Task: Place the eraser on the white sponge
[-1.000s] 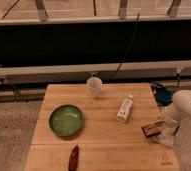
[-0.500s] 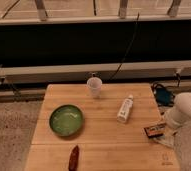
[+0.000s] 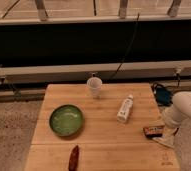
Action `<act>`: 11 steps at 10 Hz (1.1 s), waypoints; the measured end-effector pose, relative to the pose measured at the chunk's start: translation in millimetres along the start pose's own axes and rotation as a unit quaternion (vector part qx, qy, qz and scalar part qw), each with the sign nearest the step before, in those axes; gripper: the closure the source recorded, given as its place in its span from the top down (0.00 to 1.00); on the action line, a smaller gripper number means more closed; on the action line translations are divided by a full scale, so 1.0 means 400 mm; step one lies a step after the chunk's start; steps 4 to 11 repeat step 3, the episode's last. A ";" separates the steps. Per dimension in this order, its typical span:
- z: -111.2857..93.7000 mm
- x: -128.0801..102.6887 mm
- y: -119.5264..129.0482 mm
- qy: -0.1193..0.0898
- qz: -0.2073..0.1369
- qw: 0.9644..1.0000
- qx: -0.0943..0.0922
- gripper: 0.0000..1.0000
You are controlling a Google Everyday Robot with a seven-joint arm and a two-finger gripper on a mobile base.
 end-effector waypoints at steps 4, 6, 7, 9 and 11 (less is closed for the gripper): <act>0.005 -0.006 -0.003 -0.003 -0.004 1.000 0.001 0.61; 0.005 -0.006 -0.003 -0.003 -0.004 1.000 0.001 0.61; 0.005 -0.006 -0.003 -0.003 -0.004 1.000 0.001 0.61; 0.005 -0.006 -0.003 -0.003 -0.004 1.000 0.001 0.61; 0.005 -0.006 -0.003 -0.003 -0.004 1.000 0.001 0.61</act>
